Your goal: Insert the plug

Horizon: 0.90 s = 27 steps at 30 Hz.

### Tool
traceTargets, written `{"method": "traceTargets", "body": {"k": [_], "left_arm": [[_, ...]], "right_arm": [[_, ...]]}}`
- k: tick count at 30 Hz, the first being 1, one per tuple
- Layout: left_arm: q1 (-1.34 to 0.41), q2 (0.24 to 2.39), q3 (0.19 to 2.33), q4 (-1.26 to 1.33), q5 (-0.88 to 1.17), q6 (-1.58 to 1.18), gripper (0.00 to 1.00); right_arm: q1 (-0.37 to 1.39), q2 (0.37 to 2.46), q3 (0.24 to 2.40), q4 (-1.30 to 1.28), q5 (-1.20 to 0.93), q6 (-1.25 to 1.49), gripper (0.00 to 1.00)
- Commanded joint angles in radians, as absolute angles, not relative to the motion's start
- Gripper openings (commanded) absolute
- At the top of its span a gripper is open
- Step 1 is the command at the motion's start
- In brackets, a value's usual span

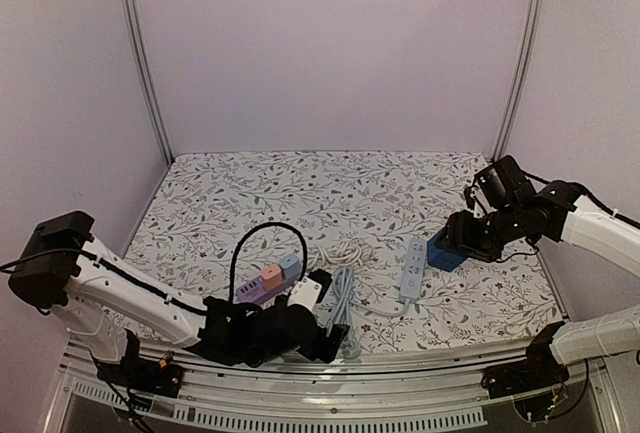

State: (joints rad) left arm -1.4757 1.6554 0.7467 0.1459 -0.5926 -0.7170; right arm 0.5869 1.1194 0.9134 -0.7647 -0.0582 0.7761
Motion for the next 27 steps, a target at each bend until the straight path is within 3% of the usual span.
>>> {"method": "traceTargets", "body": {"k": [1,16,27], "left_arm": [[-1.504,1.573,0.713,0.140,-0.621,-0.691,0.98],[-1.501,1.409,0.698,0.045,-0.719,-0.641,1.00],[-1.501,1.526,0.778,0.104,-0.773,-0.578,0.97]], "right_arm": [[0.606,1.184,0.977,-0.797,-0.090,0.808,0.00],[0.617,1.482,1.156,-0.853,-0.074,0.694,0.00],[0.611,1.524,1.188,-0.830,0.073,0.628,0.00]]}}
